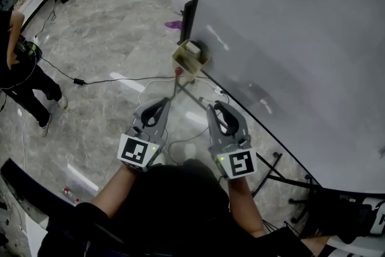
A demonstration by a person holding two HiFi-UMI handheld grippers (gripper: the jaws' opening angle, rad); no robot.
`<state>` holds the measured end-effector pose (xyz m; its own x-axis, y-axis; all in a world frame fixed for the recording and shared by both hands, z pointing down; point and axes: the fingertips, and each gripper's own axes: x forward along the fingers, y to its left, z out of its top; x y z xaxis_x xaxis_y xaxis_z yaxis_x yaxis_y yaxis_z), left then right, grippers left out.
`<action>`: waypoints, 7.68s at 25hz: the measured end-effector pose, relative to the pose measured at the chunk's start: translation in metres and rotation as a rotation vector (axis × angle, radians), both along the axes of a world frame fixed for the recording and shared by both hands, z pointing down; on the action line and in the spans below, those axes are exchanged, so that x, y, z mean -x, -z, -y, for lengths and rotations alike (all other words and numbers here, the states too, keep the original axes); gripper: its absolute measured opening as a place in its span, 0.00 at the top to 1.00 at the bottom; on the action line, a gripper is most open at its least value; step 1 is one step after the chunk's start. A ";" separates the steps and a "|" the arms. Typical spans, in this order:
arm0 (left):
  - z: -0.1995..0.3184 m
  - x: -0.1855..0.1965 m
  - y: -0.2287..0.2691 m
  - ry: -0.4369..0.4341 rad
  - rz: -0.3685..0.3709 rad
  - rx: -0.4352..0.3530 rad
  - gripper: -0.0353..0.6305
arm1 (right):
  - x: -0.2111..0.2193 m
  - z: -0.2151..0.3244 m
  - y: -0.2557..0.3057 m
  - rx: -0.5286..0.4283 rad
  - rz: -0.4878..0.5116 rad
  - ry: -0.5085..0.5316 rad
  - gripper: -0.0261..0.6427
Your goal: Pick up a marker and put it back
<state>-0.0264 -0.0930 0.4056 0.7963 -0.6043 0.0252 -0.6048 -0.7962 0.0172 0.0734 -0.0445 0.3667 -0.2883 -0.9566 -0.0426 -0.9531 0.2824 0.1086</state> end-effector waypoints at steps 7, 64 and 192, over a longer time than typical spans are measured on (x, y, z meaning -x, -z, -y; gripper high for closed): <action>-0.002 0.010 -0.001 0.028 -0.002 0.003 0.94 | 0.001 -0.003 -0.011 0.022 -0.002 0.012 0.85; 0.043 0.011 0.009 0.131 -0.027 -0.004 0.94 | -0.032 0.065 -0.004 -0.015 0.014 0.040 0.85; 0.016 0.002 0.017 0.051 0.004 0.010 0.94 | -0.018 0.016 -0.002 0.039 0.115 0.080 0.95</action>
